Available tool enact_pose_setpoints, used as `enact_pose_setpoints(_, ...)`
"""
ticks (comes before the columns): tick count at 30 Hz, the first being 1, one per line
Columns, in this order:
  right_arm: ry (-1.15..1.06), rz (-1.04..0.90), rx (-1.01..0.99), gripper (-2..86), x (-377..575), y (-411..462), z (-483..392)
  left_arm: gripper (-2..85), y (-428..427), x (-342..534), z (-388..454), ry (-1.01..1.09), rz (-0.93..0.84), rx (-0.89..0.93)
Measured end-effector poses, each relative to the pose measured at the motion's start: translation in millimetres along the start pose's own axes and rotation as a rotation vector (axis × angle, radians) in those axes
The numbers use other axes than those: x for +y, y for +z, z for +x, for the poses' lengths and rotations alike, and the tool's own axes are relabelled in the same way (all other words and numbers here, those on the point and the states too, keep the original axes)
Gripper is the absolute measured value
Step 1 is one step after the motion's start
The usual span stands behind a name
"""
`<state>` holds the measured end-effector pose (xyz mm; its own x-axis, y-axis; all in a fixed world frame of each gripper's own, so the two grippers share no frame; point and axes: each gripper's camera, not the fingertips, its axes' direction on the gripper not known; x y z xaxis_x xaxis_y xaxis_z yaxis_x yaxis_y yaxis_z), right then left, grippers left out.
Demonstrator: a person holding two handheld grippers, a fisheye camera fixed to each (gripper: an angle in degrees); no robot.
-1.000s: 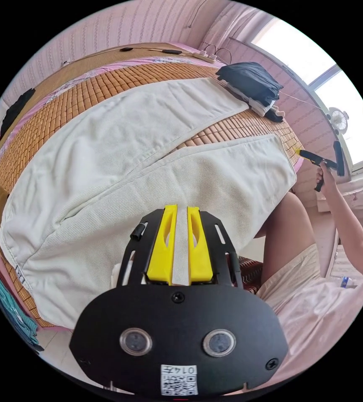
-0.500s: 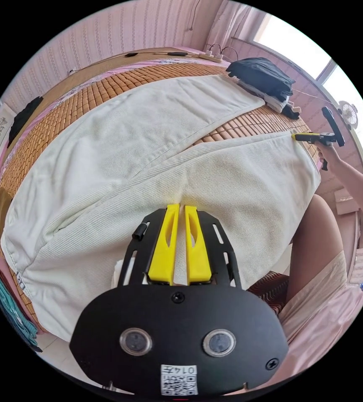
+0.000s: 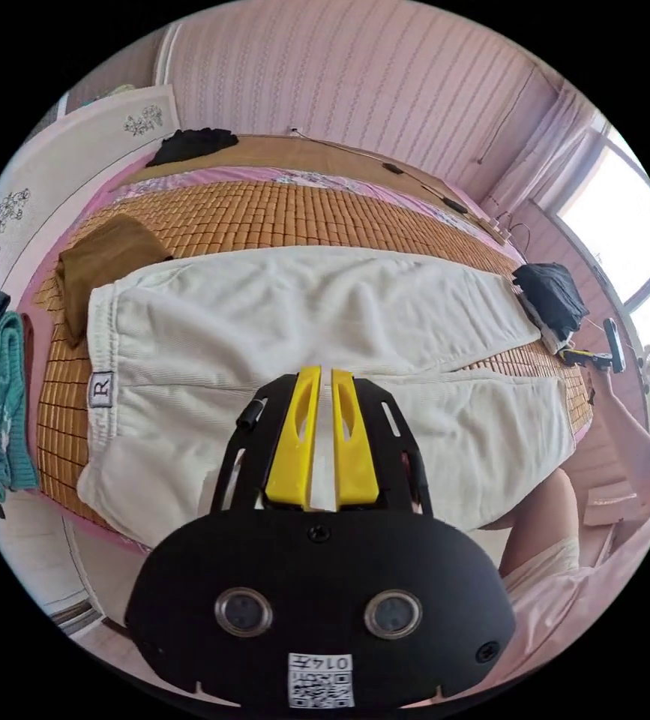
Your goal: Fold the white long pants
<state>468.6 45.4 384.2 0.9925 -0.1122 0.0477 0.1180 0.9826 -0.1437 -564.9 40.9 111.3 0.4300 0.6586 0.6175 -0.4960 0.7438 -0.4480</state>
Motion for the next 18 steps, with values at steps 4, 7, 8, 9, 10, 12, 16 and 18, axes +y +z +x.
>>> enact_pose_setpoints(4,-0.038,0.031,-0.095,-0.9,-37.0,3.3,-19.8,7.3,-17.5,-12.3,-96.9,-0.146,-0.020,-0.220)
enact_pose_setpoints(7,-0.055,0.028,-0.090,-0.9,-65.4,13.3,-38.7,8.4,-12.9,-25.5,-151.1,-0.267,-0.047,-0.253)
enact_pose_setpoints(8,-0.054,0.019,-0.077,-0.9,-70.8,16.5,-42.0,8.6,-9.1,-28.4,-158.8,-0.280,-0.060,-0.256)
enact_pose_setpoints(9,-0.051,0.001,-0.045,-0.9,-80.2,23.6,-47.7,9.1,0.6,-33.9,-170.6,-0.291,-0.092,-0.276)
enact_pose_setpoints(10,-0.050,-0.026,-0.014,-0.9,-87.6,32.0,-52.3,9.7,12.3,-38.3,-179.3,-0.294,-0.128,-0.293)
enact_pose_setpoints(12,-0.046,-0.090,0.034,-0.9,-94.6,47.4,-55.8,10.3,32.8,-41.4,-189.1,-0.296,-0.182,-0.274)
enact_pose_setpoints(16,-0.048,-0.096,0.111,-0.5,-97.1,57.7,-54.9,9.9,41.7,-40.2,-191.6,-0.255,-0.149,-0.299)
enact_pose_setpoints(18,-0.046,-0.092,0.124,-0.5,-99.7,59.2,-51.5,9.6,41.7,-43.1,-195.6,-0.237,-0.183,-0.298)
